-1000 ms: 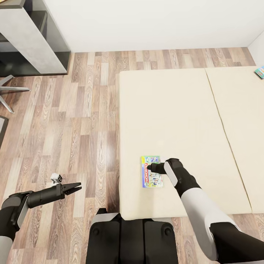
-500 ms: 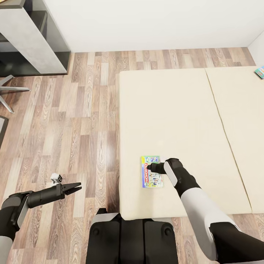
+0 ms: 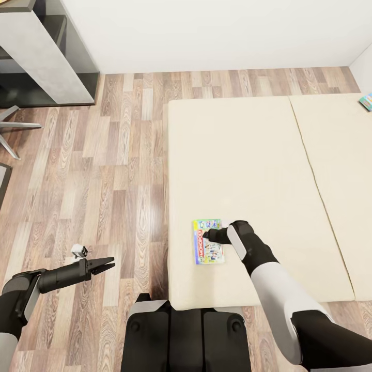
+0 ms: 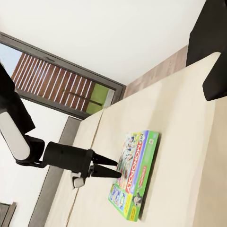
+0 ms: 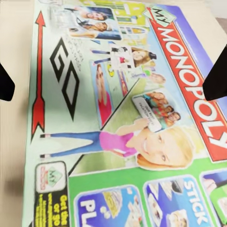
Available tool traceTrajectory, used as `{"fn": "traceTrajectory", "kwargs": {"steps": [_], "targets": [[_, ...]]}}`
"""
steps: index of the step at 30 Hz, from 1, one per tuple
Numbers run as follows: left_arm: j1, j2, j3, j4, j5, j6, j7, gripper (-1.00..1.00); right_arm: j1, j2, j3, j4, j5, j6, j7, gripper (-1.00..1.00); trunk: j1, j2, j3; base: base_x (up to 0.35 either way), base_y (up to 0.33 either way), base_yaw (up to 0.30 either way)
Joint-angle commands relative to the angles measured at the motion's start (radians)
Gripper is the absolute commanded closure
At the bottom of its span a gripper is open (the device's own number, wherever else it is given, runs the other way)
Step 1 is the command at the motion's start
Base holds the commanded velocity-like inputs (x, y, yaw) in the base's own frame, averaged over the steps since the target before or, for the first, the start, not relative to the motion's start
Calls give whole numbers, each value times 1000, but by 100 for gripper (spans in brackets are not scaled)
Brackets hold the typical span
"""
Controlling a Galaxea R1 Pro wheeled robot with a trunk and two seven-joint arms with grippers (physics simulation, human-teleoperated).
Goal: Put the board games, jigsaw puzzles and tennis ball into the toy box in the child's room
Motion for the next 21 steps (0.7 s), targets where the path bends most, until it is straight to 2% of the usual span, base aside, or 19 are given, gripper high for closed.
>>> {"fn": "traceTrajectory", "kwargs": {"steps": [1, 21], "targets": [[0, 0, 0, 0, -1, 11, -4, -100, 0, 0, 3, -1, -10, 6, -8, -100, 1, -2, -1, 0, 0, 0], [0, 1, 0, 0, 0, 11, -4, -100, -1, 20, 3, -1, -12, 12, -2, -100, 1, -2, -1, 0, 0, 0]]}}
